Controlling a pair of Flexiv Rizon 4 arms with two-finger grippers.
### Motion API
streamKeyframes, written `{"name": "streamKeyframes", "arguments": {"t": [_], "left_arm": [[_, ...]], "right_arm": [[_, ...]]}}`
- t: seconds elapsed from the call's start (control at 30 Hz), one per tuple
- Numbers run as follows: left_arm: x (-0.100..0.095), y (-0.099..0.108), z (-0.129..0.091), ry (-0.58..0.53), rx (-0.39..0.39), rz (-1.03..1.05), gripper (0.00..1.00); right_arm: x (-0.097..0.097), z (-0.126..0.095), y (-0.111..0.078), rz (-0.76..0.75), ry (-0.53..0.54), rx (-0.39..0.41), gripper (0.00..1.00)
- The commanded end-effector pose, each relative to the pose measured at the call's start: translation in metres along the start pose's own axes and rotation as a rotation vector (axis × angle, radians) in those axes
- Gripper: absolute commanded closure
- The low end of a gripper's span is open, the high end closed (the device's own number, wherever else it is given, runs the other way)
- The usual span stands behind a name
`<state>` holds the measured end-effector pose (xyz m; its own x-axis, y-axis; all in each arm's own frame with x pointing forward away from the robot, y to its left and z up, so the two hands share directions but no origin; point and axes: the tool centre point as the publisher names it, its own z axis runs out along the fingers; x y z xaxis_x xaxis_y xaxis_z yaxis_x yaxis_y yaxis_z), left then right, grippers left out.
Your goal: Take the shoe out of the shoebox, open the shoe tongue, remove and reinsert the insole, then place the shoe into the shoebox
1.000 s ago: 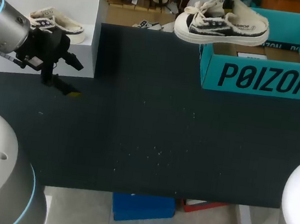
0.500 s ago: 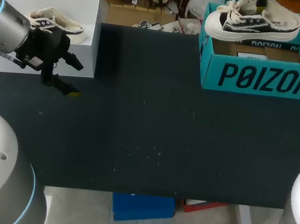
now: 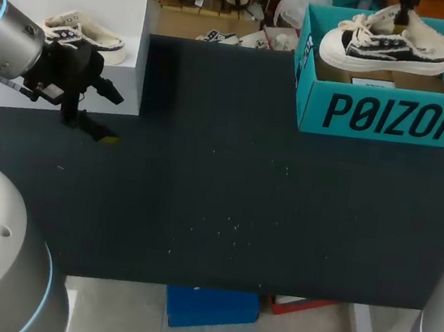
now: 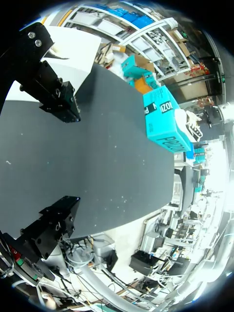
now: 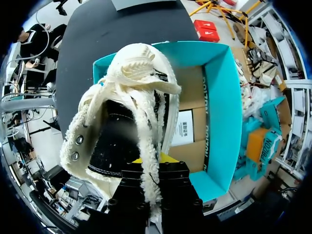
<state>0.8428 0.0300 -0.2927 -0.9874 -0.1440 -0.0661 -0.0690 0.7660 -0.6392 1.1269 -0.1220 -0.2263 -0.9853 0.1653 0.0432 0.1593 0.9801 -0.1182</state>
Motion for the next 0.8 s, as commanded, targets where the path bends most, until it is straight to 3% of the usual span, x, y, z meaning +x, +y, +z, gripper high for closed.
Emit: {"name": "streamKeyframes", "arguments": {"t": [0.03,0.47,0.8], "left_arm": [[0.0,0.001,0.001,-0.004,0.002,0.002,0.0],[0.0,0.001,0.001,-0.004,0.002,0.002,0.0],[0.0,0.001,0.001,-0.004,0.002,0.002,0.0]], "right_arm": [[-0.013,0.018,-0.005,0.004,0.049,-0.017,1.0],[-0.021,0.055,-0.019,0.018,0.09,-0.065,1.0],[-0.02,0.086,-0.013,-0.012,0.122,-0.091,1.0]]}}
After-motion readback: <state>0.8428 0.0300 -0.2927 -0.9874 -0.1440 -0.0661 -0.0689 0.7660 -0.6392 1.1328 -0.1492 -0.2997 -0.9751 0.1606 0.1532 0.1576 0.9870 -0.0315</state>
